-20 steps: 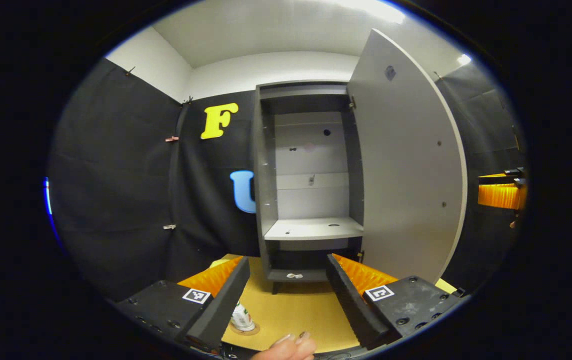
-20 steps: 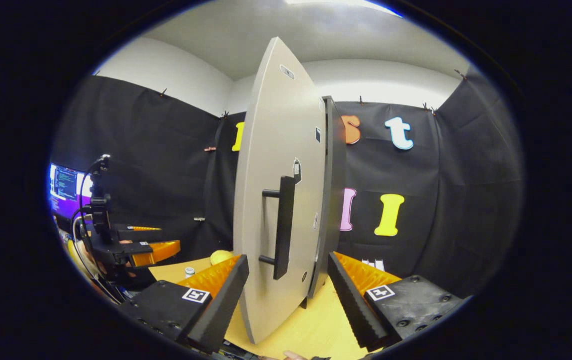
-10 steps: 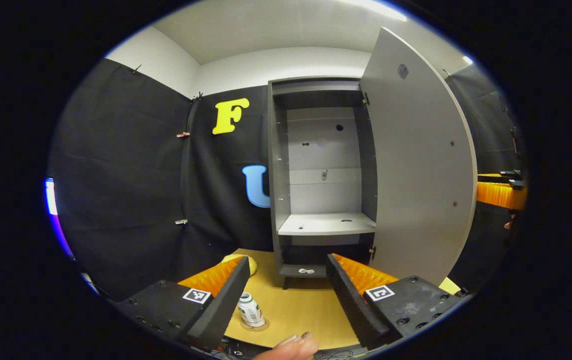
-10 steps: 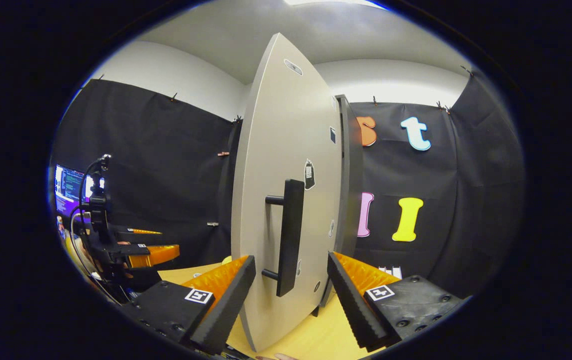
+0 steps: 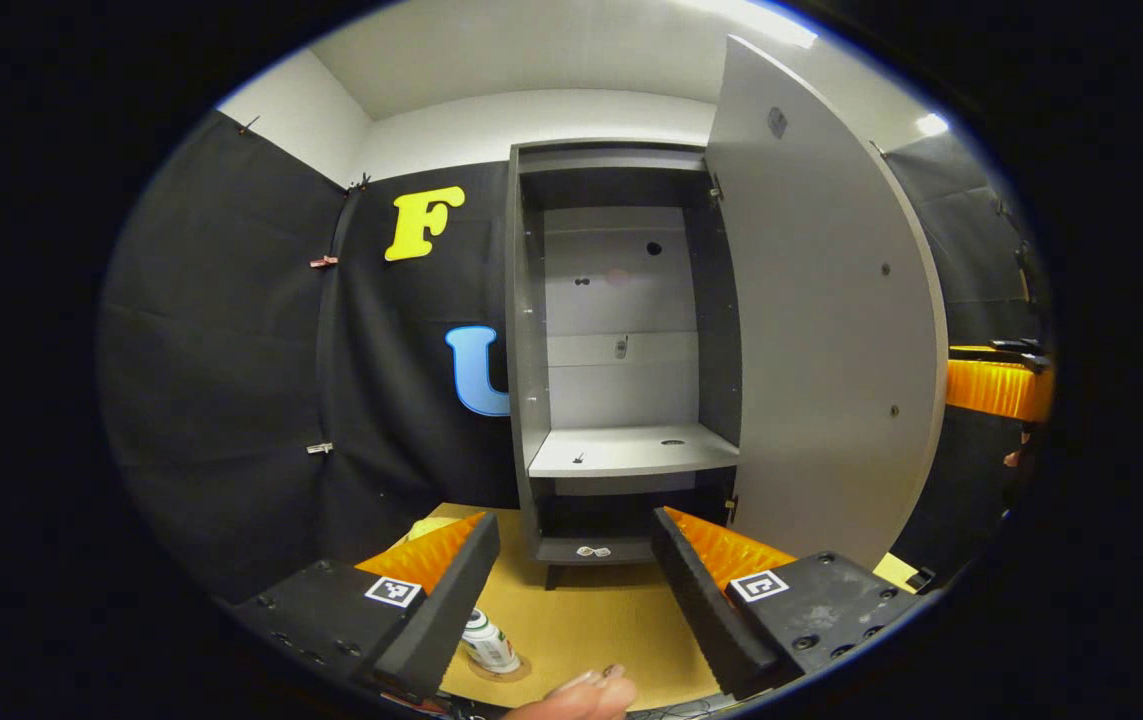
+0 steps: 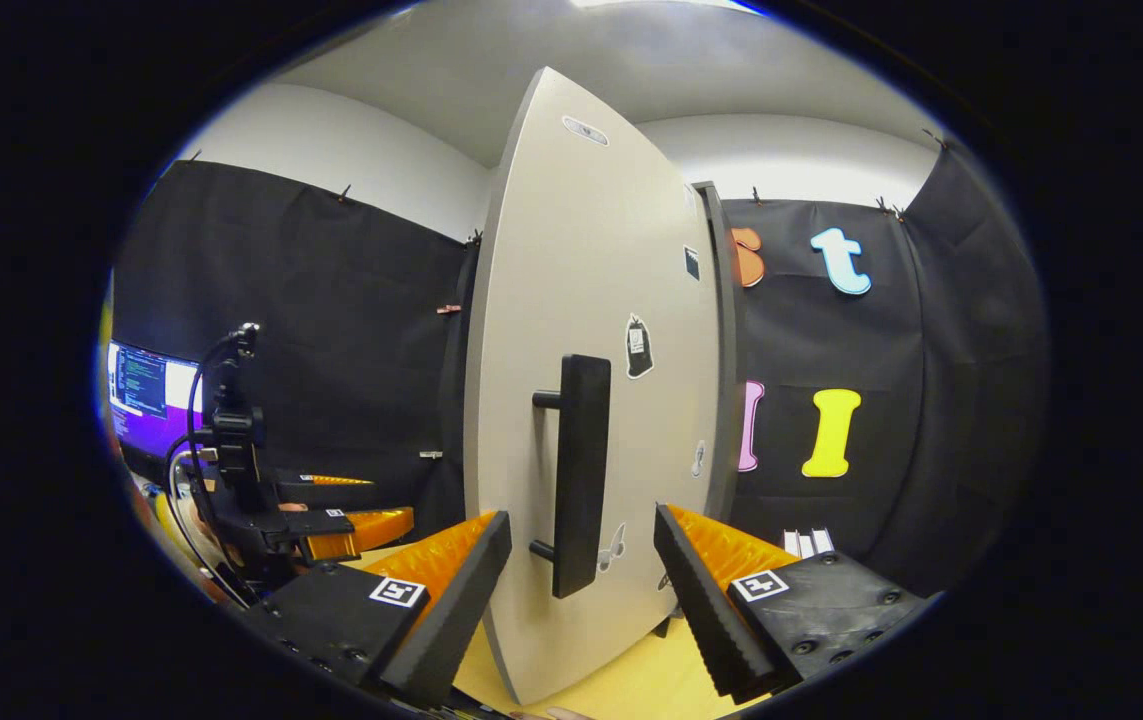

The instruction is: Open the cabinet door with the right hand, grasp the bottle in the cabinet with the left hand and place it on the coaster, then close the cabinet door with the right hand.

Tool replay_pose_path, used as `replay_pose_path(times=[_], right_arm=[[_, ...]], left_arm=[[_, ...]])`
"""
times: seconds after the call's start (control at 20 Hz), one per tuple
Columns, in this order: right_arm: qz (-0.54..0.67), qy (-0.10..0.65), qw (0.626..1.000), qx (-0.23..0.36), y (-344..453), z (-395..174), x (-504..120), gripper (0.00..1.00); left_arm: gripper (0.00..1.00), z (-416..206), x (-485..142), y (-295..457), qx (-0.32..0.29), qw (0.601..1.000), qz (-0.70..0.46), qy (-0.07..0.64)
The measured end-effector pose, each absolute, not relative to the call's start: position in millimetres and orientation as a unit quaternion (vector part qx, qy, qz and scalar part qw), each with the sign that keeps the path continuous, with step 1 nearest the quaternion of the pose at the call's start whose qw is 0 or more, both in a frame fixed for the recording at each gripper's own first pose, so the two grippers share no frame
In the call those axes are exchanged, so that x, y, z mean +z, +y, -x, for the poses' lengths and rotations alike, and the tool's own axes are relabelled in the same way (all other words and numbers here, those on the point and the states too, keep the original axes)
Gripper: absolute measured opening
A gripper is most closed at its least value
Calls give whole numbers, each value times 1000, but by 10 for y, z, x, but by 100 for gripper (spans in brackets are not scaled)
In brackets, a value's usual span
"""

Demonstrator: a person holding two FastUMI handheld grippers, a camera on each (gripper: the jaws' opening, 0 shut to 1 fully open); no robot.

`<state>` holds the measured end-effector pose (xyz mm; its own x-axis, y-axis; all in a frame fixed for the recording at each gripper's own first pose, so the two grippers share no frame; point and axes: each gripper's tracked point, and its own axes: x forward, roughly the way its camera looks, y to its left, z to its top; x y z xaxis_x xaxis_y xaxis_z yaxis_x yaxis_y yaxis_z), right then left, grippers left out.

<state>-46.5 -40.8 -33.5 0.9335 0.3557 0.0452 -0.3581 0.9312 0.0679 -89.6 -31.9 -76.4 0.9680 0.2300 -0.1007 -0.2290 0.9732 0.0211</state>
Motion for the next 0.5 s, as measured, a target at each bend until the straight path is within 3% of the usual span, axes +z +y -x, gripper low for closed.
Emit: replay_pose_path(times=[0.45, 0.5], right_arm=[[14, -46, 992, 119, 455, 3, -272, 95], [21, -47, 992, 111, 536, -63, -300, 95]], left_arm=[[99, 654, -822, 601, 58, 997, -26, 41], [96, 650, -820, 725, 61, 997, -30, 39]])
